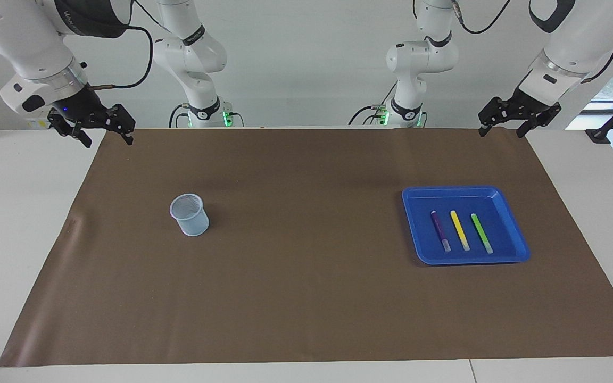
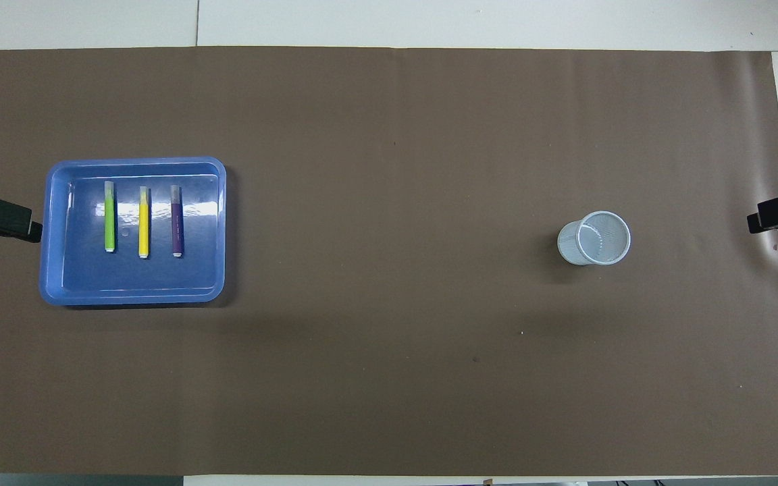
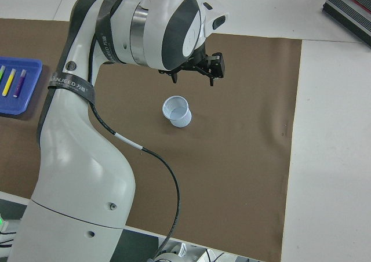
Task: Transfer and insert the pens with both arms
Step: 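Reach the left gripper down to the purple pen in the blue tray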
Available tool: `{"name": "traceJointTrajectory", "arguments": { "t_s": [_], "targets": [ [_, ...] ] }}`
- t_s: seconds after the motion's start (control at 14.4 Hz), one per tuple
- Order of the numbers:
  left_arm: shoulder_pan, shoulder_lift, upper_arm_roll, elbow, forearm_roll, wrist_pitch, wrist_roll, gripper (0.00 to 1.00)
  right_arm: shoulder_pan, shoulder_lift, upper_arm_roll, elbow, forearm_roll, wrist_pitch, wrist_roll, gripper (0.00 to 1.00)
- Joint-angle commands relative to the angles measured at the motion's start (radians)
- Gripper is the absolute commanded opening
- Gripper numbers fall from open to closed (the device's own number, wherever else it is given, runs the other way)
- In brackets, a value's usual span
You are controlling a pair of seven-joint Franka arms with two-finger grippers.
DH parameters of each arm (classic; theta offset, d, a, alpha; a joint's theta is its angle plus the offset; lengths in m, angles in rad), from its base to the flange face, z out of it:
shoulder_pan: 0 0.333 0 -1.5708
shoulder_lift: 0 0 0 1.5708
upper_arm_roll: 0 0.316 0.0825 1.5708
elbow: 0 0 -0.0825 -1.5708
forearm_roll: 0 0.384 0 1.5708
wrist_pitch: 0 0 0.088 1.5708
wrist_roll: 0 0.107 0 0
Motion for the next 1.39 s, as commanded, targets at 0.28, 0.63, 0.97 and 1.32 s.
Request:
{"name": "traceJointTrajectory", "arguments": {
  "t_s": [0.28,0.63,0.97,1.32],
  "targets": [
    [-0.005,-0.006,0.007,-0.01,0.022,0.004,0.0,1.0,-0.007,-0.01,0.008,0.001,0.003,-0.013,0.012,1.0],
    [-0.002,-0.013,0.012,-0.03,0.021,0.042,-0.015,1.0,-0.007,-0.008,0.008,0.001,0.003,-0.014,0.012,1.0],
    [-0.002,-0.022,0.012,-0.098,0.021,0.123,-0.016,1.0,-0.007,-0.01,0.008,0.001,0.004,-0.013,0.012,1.0],
    [-0.016,-0.022,0.007,-0.249,0.021,0.309,-0.021,1.0,-0.007,-0.01,0.008,-0.001,0.006,-0.011,0.013,1.0]
  ]
}}
